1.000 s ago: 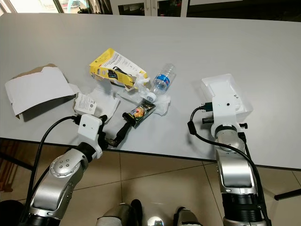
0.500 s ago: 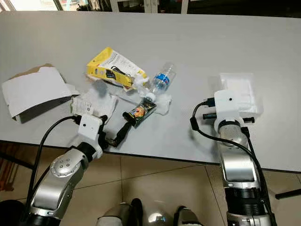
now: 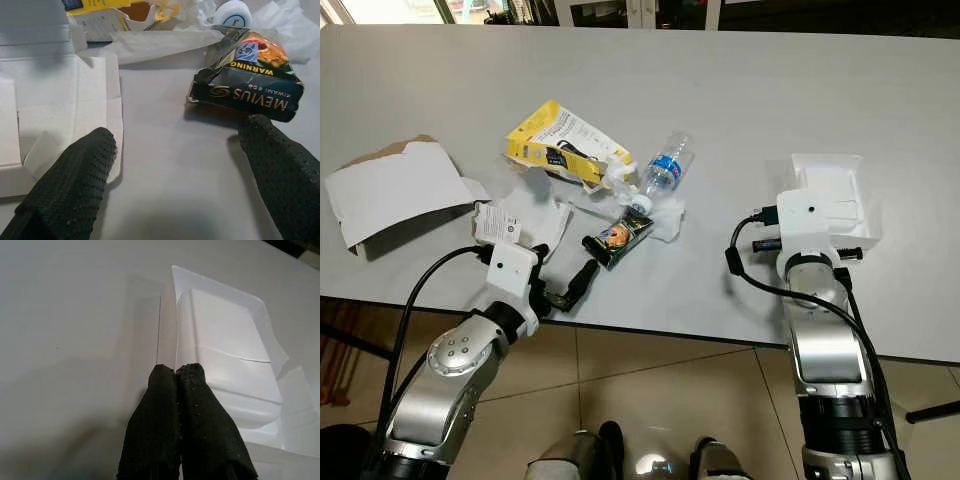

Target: Picking trash to rubbish bin

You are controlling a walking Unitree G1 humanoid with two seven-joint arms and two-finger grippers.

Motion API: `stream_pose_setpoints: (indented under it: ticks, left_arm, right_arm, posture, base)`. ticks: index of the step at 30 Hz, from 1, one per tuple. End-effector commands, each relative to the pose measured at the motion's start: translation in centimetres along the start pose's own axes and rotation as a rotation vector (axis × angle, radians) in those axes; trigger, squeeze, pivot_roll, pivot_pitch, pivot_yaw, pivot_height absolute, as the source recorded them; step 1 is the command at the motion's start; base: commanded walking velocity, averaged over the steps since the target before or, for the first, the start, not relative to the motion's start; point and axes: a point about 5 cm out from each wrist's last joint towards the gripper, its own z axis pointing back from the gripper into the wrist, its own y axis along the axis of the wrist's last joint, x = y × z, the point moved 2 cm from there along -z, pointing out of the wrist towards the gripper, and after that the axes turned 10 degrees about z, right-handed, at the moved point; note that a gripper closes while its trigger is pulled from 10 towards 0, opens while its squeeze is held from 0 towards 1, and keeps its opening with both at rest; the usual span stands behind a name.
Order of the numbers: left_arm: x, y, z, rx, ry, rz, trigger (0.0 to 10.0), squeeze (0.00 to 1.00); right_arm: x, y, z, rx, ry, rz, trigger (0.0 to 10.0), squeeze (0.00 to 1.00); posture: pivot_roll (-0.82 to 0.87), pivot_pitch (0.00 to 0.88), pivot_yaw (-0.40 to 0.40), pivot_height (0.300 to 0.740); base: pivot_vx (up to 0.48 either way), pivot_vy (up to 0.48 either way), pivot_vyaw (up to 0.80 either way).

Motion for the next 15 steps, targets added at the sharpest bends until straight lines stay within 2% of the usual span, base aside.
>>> stream_pose_setpoints:
  ticks: [1, 3, 4, 15]
  left_arm:
    - [-0.02, -0.19, -0.11, -0.008, 0.003, -0.014, 10.0, 0.0]
    - [-0.01, -0.2, -0.1, -0.008, 0.003, -0.014, 10.0, 0.0]
    - [-0.03, -0.2, -0.11, -0.008, 0.004, -0.014, 10.0, 0.0]
    - [-0.04, -0.28, -0.01, -0.01, 0.005, -0.015, 10.0, 0.0]
  right_arm:
    - [-0.03, -0.67, 0.16, -0.047, 0.01, -0.034, 9.5, 0.0]
    - [-0.01, -0.76, 0.19, -0.049, 0.009, -0.034, 9.5, 0.0]
    - [0.04, -0.9, 0.23, -0.054, 0.004, -0.038, 10.0, 1.0]
    - [0.06, -1.56, 0.11, -0.098, 0.0, -0.057, 10.0, 1.0]
  posture:
    - [0.01, 0.199, 0.083, 0.74]
    - [0.01, 0.199, 0.083, 0.74]
    - [0.01, 0.199, 0.083, 0.74]
    - [0.01, 0.2, 0.08, 0.74]
  base:
    - [0.0, 0.0, 0.0]
    - [0.0, 0.0, 0.0]
    - [0.0, 0.0, 0.0]
    - [0.0, 0.0, 0.0]
